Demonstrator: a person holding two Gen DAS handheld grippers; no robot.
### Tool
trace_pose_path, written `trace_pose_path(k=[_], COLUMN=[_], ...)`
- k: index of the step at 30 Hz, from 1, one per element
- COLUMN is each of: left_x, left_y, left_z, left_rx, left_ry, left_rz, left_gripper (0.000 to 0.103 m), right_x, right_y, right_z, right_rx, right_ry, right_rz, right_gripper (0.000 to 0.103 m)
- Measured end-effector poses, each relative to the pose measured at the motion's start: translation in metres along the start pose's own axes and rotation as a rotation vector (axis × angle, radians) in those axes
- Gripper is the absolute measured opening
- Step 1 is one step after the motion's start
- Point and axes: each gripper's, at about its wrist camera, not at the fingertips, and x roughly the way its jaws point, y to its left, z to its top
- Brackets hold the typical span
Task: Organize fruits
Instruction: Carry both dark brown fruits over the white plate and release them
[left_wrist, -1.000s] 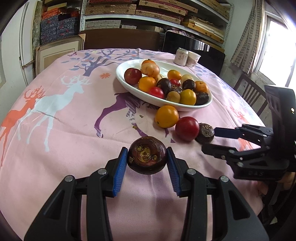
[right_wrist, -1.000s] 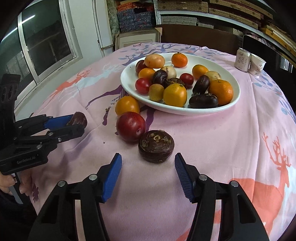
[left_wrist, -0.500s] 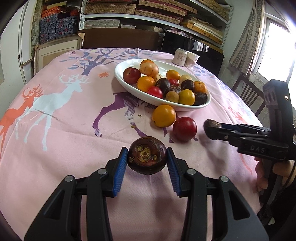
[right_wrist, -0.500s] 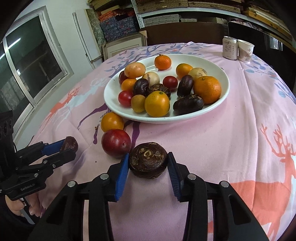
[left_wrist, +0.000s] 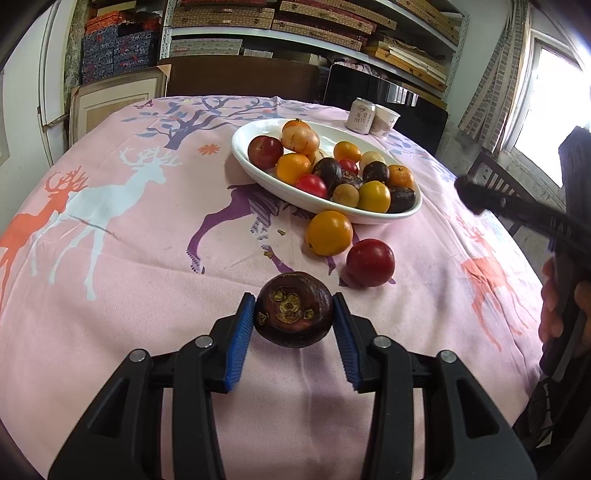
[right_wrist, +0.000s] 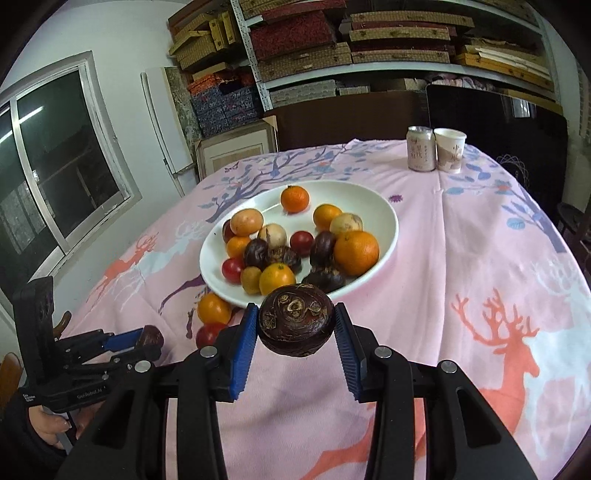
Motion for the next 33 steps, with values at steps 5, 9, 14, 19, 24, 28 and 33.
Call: trace_pose_path(k=[5, 9, 14, 19, 24, 28, 33], left_x=[-0.002, -0.007, 0.010, 0.033, 0.052, 0.053, 0.059], left_y=[-0.002, -0.013, -0.025, -0.024, -0.009, -0.003, -0.001], left_z=[0.022, 0.061, 0.091, 0.107, 0.113, 0.115, 0.113], left_rx=[0.006, 0.044, 0.081, 0.076, 0.029, 0.012, 0.008], left_ry=[-0.008, -0.074, -0.105, -0.100, -0.093, -0.110, -0.107], left_rz=[-0.006, -0.011, -0.050, -0.043, -0.028, -0.033, -0.033], left_gripper=[0.042, 0.042, 0.042, 0.042, 0.042, 0.042, 0.042], right_x=[0.003, 0.004, 0.009, 0.023, 0.036, 0.046, 0.057], right_y=[0.003, 0.001, -0.006, -0.012, -0.010, -0.008, -0.007], right_z=[0.023, 0.034, 0.036, 0.039, 0.046, 0.048, 0.048], right_rx=[-0.026, -0.019, -0.001, 0.006, -0.003, -0.008, -0.003], right_ry=[-0.030, -0.057, -0.078, -0.076, -0.080, -0.075, -0.063], right_rz=[-0.019, -0.022, -0.026, -0.026, -0.028, -0.021, -0.010], right_gripper=[0.042, 0.042, 0.042, 0.042, 0.042, 0.042, 0.042])
